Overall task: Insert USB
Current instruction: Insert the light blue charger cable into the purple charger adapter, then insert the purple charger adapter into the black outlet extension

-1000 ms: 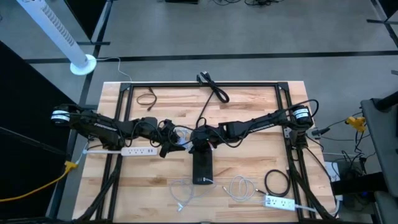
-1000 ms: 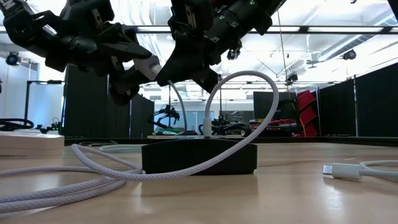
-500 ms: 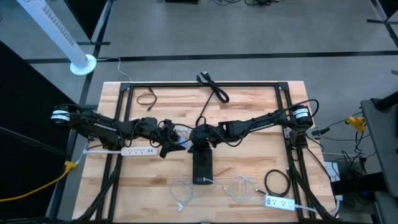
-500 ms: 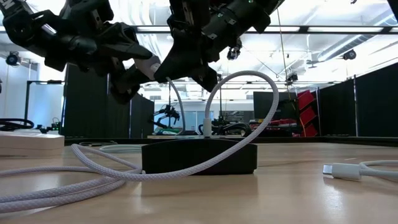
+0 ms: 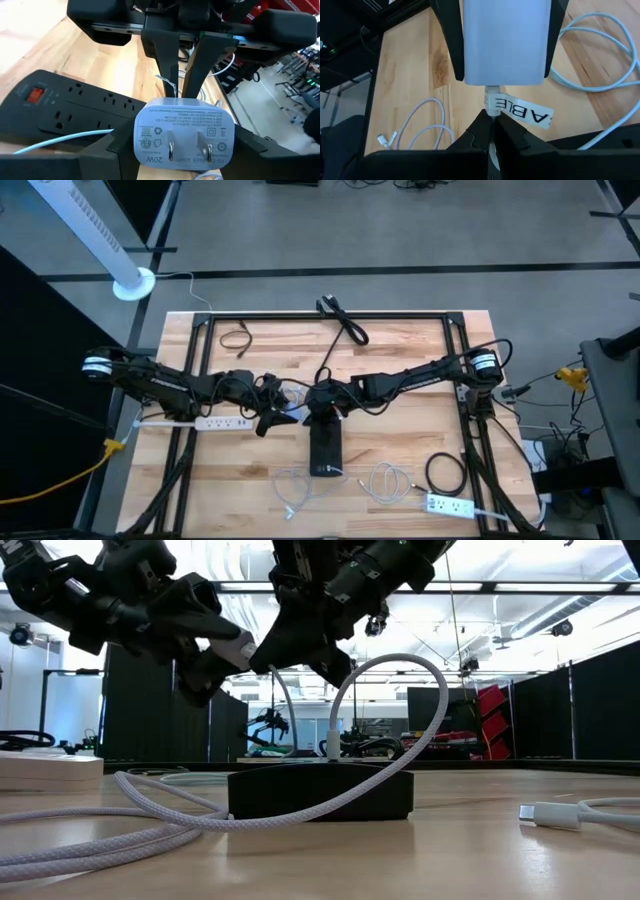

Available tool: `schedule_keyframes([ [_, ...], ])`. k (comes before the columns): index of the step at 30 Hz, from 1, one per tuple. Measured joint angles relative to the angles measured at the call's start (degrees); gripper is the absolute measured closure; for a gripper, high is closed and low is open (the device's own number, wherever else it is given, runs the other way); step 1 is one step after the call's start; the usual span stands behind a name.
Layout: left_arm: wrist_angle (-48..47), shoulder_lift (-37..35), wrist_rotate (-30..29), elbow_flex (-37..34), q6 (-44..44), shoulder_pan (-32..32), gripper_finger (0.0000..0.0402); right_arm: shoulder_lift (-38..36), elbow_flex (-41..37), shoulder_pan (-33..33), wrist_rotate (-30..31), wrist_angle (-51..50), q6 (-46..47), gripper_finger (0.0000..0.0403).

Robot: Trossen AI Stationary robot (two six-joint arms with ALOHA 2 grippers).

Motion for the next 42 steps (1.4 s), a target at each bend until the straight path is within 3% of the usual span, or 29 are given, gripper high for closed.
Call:
schedule_keyframes([
  [5, -0.15, 0.09, -1.09, -0.02, 1.04, -0.05, 0.0210, -0.04, -0.18, 0.26, 0.78, -0.64, -0.96, 0.0396],
  [15, 0.07, -0.93, -0.77, -3.17, -2.59, -0.11, 0.0210, -0.11, -0.24, 1.01, 4.34, -1.03, -12.85, 0.0326],
  [19, 10.87, -1.75, -0.93, -6.18, -8.71, -0.04, 0.0210, -0.11, -0.30, 1.39, 6.04, -1.25, -18.96, 0.0290],
  [22, 16.10, -1.75, -3.88, -8.91, -13.76, -0.04, 0.0210, -0.11, -0.32, 1.68, 10.60, -0.76, -22.84, 0.0257],
  [29, 17.59, -1.68, -11.76, -12.63, -19.81, 0.04, 0.0210, -0.11, -0.35, 1.66, 25.51, 6.34, -34.77, 0.0177],
  [34, 19.65, -1.75, -16.52, -13.45, -21.11, 0.48, 0.0210, -0.11, -0.36, 1.55, 25.33, 14.73, -36.12, 0.0128],
  [39, 19.89, -1.96, -17.47, -13.50, -21.13, 1.74, 0.0210, -0.11, -0.38, 1.57, 25.12, 15.41, -38.14, 0.0091],
  [42, 20.89, -2.12, -17.47, -13.52, -21.06, 2.16, 0.0210, -0.11, -0.47, 1.60, 22.06, 15.25, -38.22, 0.0077],
])
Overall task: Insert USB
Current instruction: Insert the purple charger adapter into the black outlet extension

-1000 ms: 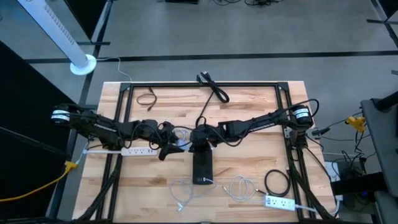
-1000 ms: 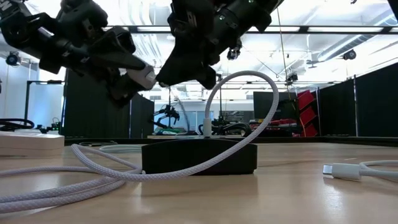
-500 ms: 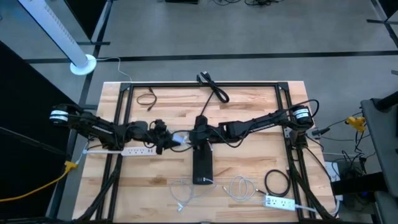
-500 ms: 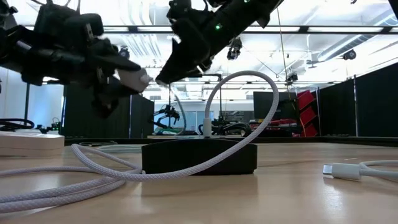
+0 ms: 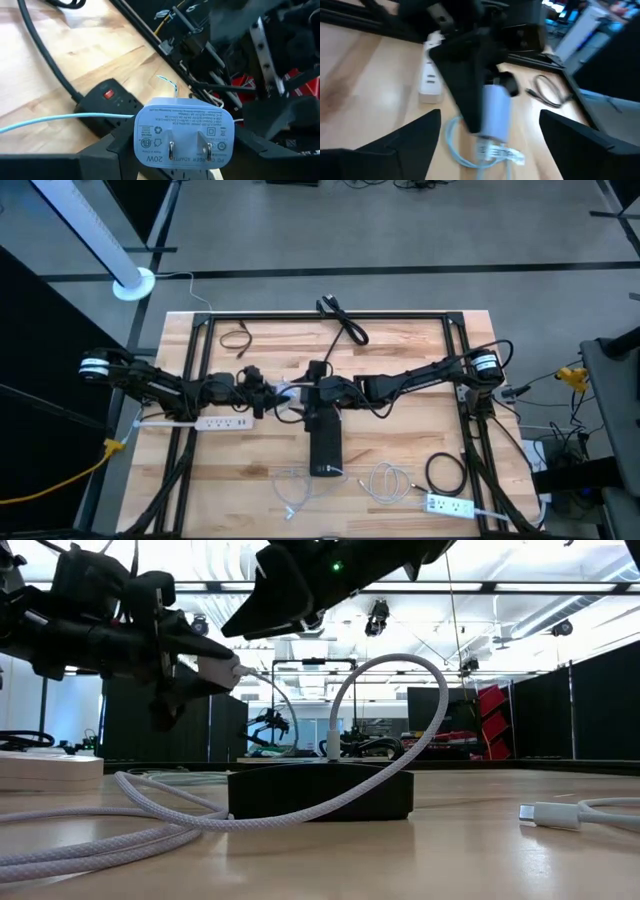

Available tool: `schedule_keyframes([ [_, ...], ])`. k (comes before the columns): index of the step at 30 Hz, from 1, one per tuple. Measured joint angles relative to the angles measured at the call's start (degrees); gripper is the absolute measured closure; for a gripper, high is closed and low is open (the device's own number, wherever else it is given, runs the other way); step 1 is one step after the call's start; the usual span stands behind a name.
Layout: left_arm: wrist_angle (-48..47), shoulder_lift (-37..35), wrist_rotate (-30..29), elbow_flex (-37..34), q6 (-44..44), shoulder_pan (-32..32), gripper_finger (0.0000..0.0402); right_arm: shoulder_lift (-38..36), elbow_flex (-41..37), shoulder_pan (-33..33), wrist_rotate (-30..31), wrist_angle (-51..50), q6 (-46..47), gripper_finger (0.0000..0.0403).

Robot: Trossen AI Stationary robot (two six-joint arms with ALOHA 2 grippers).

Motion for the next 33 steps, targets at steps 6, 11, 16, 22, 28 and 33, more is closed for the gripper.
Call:
schedule_keyframes([
  [6, 1.52, -0.09, 0.00, 0.00, -0.79, 0.05, 0.0210, 1.06, -0.16, 0.04, 0.63, 2.60, 0.12, 0.0074],
  [11, 1.83, -0.29, -0.26, 0.00, -1.87, 0.07, 0.0210, 5.85, -0.20, -0.08, 3.20, 10.11, -6.38, 0.0091],
  [16, 1.83, -0.90, -0.26, 0.00, -3.18, 0.05, 0.0210, 8.00, -0.25, 0.57, 14.35, 13.73, -8.84, 0.0112],
  [22, 2.04, -1.11, -0.46, 0.00, -3.29, 0.22, 0.0210, 8.28, -0.25, 0.55, 11.26, 17.53, -7.51, 0.0158],
  [28, 1.89, -1.18, -0.50, 0.00, -3.15, 0.22, 0.0210, 8.72, -0.24, 0.52, 11.06, 17.42, -7.92, 0.0215],
  [33, 1.89, -1.45, -0.60, 0.00, -3.09, 0.22, 0.0210, 8.72, -0.22, 0.54, 11.61, 17.16, -8.08, 0.0287],
])
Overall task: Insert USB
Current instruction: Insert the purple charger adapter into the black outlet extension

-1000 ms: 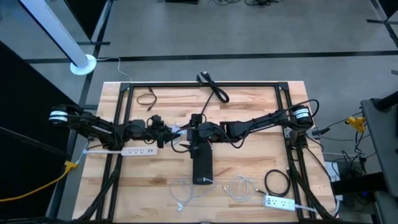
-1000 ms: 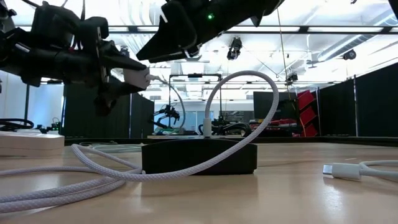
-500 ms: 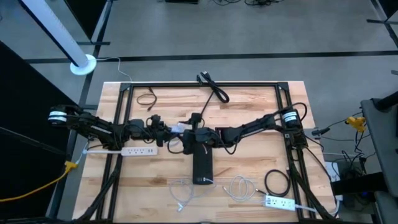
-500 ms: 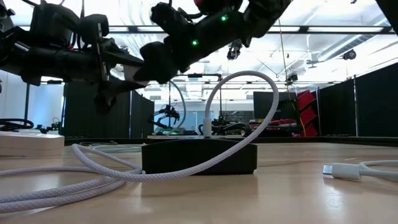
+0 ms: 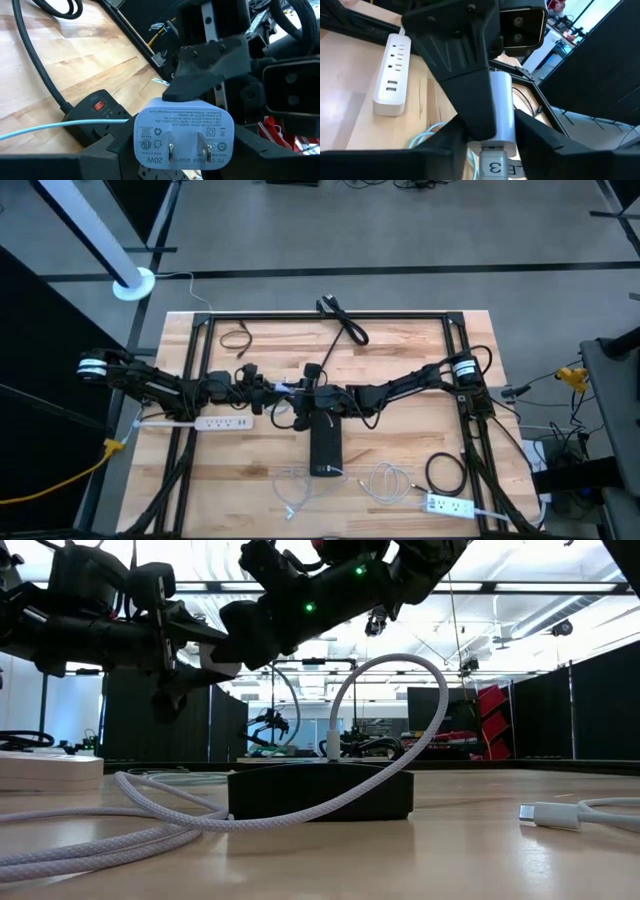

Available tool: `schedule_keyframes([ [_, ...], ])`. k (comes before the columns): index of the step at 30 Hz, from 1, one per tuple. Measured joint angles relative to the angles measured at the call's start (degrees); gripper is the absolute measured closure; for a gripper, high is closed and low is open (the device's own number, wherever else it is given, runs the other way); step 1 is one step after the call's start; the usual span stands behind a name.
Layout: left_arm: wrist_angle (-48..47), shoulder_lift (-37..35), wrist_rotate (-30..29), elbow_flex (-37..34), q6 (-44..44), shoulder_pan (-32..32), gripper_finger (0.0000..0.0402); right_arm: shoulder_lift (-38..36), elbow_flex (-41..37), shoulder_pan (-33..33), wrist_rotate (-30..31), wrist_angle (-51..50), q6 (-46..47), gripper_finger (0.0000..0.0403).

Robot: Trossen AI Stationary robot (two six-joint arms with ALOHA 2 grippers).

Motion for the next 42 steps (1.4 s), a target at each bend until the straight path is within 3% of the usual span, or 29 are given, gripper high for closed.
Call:
schedule_keyframes([
  [10, -0.60, -1.75, 0.71, -0.01, 3.31, 0.00, 0.0210, -0.43, 1.91, 0.00, -0.48, -4.98, -2.19, 0.0282],
  [14, -0.31, -1.97, 2.33, 0.02, 4.75, -0.07, 0.0210, -1.45, 6.24, 0.40, -1.01, -16.07, -1.77, 0.0282],
  [22, -0.64, -2.43, 8.48, -0.02, 8.23, -0.07, 0.0128, -1.97, 15.35, 1.36, -3.16, -41.19, -1.15, 0.0288],
  [26, -1.65, -2.68, 10.54, -0.02, 9.22, -0.02, 0.0128, -2.08, 17.74, 1.47, -3.47, -49.62, -1.76, 0.0288],
  [29, -3.04, -3.00, 12.94, -0.02, 9.62, -0.12, 0.0128, -2.08, 20.46, 1.75, -3.56, -61.29, -4.41, 0.0288],
  [34, -4.31, -3.04, 12.86, -1.11, 10.20, -0.11, 0.0128, -2.27, 25.39, 2.12, -1.87, -74.23, -4.27, 0.0288],
  [37, -4.11, -2.96, 12.30, -1.18, 11.40, -0.11, 0.0128, -2.25, 26.01, 2.17, -2.20, -74.90, -3.11, 0.0288],
  [42, -4.28, -2.39, 8.10, -1.22, 12.00, -0.33, 0.0128, -2.26, 25.79, 2.82, -2.22, -66.74, -3.35, 0.0288],
])
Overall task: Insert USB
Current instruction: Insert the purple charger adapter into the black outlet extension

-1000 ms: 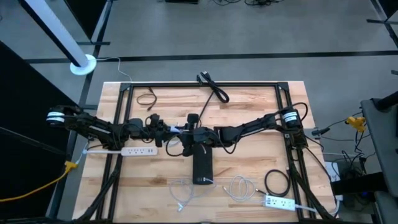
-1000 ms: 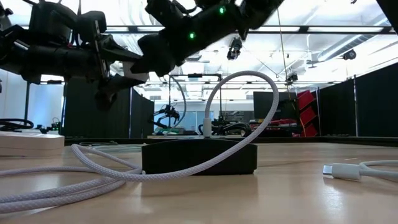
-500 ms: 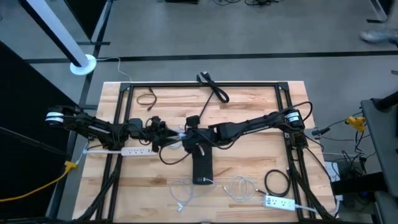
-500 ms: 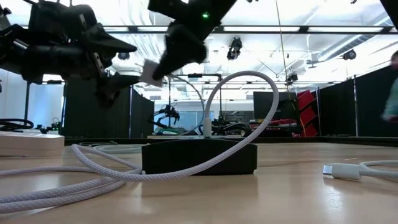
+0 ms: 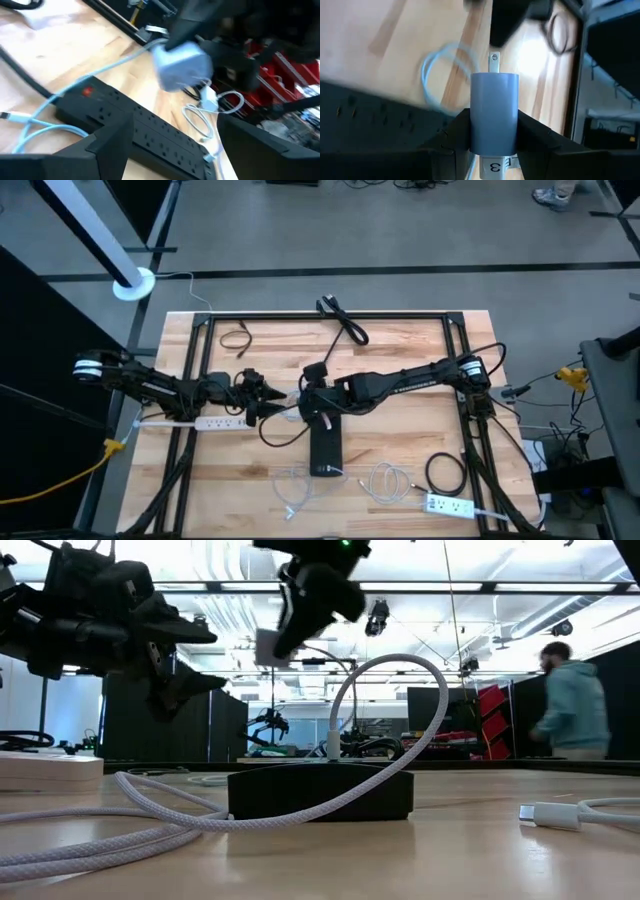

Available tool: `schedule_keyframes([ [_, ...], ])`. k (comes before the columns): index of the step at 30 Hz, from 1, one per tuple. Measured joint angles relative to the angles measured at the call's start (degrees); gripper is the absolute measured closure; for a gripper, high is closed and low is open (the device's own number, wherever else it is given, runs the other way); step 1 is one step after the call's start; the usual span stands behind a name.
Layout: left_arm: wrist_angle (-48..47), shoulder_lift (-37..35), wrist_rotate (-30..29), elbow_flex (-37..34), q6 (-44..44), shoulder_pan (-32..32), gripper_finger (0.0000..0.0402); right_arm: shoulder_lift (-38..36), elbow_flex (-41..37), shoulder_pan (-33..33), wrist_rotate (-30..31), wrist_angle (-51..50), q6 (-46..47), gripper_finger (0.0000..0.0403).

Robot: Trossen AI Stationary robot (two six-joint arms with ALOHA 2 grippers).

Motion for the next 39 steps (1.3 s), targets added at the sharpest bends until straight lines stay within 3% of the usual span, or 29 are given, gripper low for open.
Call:
schedule_keyframes([
  [9, 7.34, -0.02, 0.00, 0.10, -2.06, -0.01, 0.0127, 0.01, -0.07, 0.23, -0.29, 5.21, -2.02, 0.0288],
  [28, 0.85, 3.50, -4.99, 5.93, -3.20, -1.73, 0.0127, 3.35, -0.13, -1.44, -2.25, 9.77, -1.89, 0.0288],
  [39, -0.80, 5.69, -6.17, 6.16, -5.92, -1.77, 0.0127, 3.09, -0.17, -1.52, 2.11, 10.22, -2.62, 0.0288],
])
